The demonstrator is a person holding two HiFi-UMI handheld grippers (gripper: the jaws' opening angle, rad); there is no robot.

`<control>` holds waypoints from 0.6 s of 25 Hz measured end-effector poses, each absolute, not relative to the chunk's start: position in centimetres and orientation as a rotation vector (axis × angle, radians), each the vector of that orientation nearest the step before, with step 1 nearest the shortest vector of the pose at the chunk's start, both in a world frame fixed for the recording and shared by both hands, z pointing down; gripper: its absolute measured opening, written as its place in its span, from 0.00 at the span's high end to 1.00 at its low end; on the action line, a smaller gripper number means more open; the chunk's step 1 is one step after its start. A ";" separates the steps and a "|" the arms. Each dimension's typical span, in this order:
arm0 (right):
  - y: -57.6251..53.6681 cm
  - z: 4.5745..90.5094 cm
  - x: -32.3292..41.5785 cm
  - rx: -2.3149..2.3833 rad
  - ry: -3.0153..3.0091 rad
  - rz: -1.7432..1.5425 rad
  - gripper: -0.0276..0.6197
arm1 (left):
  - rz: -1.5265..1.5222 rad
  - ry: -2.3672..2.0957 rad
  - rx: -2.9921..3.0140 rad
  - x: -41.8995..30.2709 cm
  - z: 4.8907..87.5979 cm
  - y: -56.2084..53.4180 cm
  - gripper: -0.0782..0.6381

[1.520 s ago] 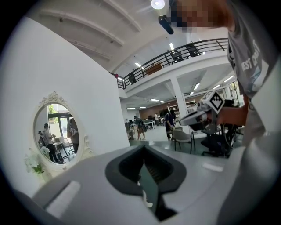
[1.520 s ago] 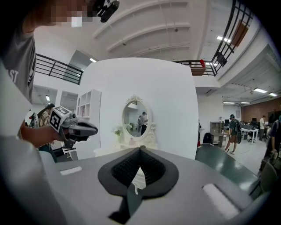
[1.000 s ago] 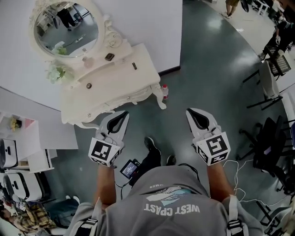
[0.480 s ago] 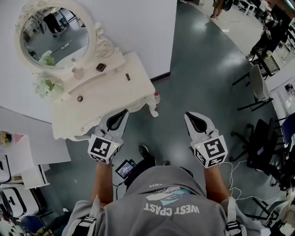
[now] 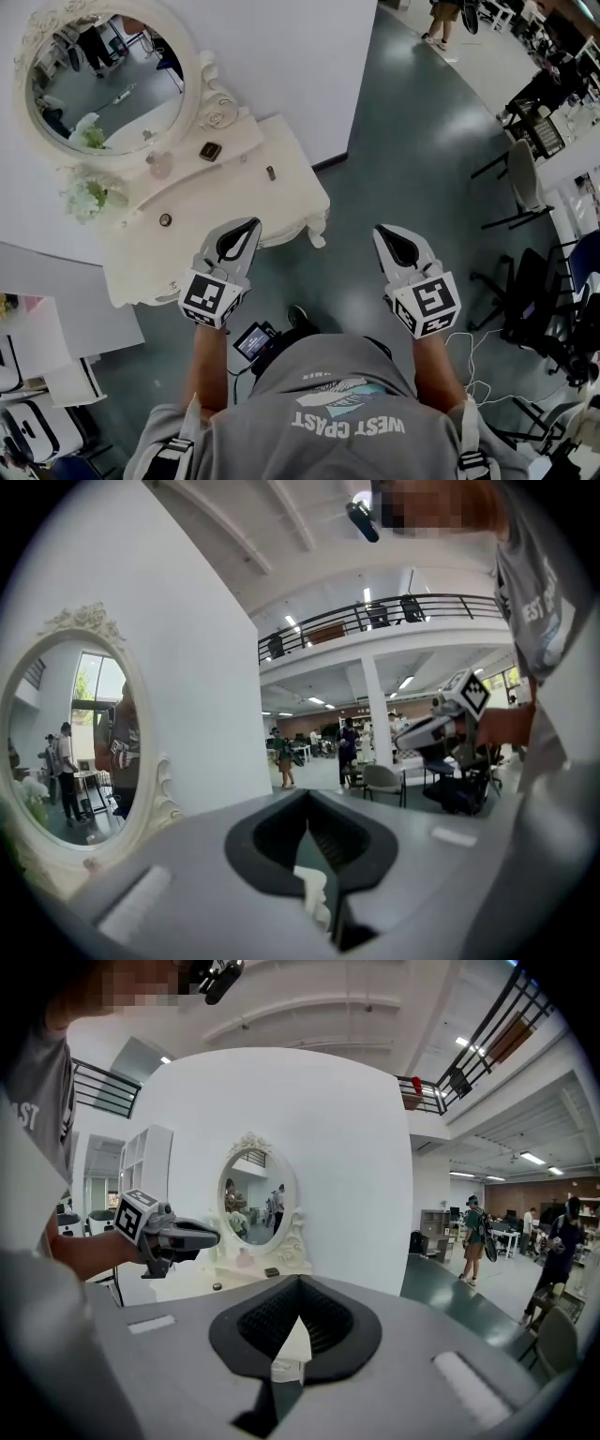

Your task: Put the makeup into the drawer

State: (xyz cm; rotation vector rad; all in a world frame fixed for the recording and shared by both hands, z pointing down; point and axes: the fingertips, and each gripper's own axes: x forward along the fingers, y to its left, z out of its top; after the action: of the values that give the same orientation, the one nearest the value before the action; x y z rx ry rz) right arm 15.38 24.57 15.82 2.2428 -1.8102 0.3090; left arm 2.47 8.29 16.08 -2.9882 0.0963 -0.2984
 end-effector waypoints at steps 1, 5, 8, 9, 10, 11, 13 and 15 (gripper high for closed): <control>23.6 15.9 15.4 2.243 -1.803 0.309 0.96 | -0.297 0.091 -2.992 2.5 16.3 7.3 0.89; 20.0 16.3 15.6 2.228 -1.796 0.312 0.95 | -0.307 0.078 -2.996 2.7 17.3 4.2 0.89; 17.4 16.9 15.4 2.181 -1.818 0.327 0.95 | -0.325 0.103 -3.014 2.2 18.2 2.4 0.89; 16.4 17.1 15.6 2.163 -1.826 0.327 0.95 | -0.331 0.123 -3.023 2.1 18.6 1.6 0.89; 15.4 17.3 15.9 2.147 -1.835 0.327 0.96 | -0.339 0.146 -3.031 2.1 19.0 0.7 0.89; 14.3 17.5 16.3 2.133 -1.846 0.329 0.95 | -0.350 0.169 -3.038 2.1 19.5 -0.1 0.89; 12.2 18.0 17.0 2.109 -1.871 0.335 0.95 | -0.372 0.211 -3.043 2.2 20.2 -1.6 0.89; 10.3 18.5 17.7 2.078 -1.907 0.340 0.95 | -0.393 0.261 -3.041 2.1 20.7 -2.9 0.89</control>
State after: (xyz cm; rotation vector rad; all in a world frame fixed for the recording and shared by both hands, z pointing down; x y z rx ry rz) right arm 17.66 10.31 18.50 2.0782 -1.9066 0.3403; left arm 2.12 -2.90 20.66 -3.0410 0.2609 -0.3930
